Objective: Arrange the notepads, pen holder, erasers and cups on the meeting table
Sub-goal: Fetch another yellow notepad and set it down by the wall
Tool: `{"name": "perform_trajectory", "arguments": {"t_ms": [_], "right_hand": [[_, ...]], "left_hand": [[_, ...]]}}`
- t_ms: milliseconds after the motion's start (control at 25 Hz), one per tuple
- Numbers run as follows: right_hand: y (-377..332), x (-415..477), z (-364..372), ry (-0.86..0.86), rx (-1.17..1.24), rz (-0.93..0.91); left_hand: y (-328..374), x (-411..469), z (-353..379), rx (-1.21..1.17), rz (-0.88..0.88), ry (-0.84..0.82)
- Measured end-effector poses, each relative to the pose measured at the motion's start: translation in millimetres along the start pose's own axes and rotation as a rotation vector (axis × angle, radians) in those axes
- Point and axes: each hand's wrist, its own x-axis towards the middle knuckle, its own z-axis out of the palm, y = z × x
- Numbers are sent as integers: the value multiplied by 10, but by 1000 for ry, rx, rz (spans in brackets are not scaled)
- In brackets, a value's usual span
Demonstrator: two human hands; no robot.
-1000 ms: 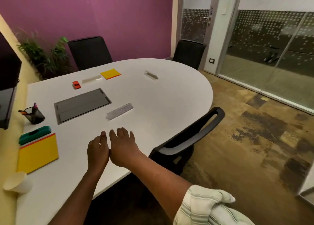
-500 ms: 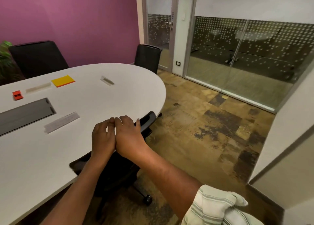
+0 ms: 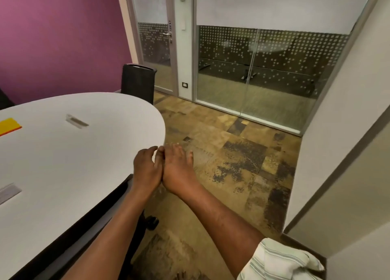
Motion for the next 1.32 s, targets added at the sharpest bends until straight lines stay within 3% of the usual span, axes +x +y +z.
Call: {"name": "perform_trajectory", "arguments": {"t_ms": [320, 600, 960, 1320], "right_hand": [[1156, 1479, 141, -90, -103, 169], [2110, 2430, 442, -216, -29, 308], [3479, 3879, 870, -426, 6, 253], [4472, 5644, 1146, -516, -47, 193]], "left_hand": [[59, 1452, 1290, 10, 53, -173], [-152, 2323, 2340, 147, 18, -342], [-382, 3520, 3803, 345, -133, -448], [-656, 4982, 4735, 331, -303, -376]]}}
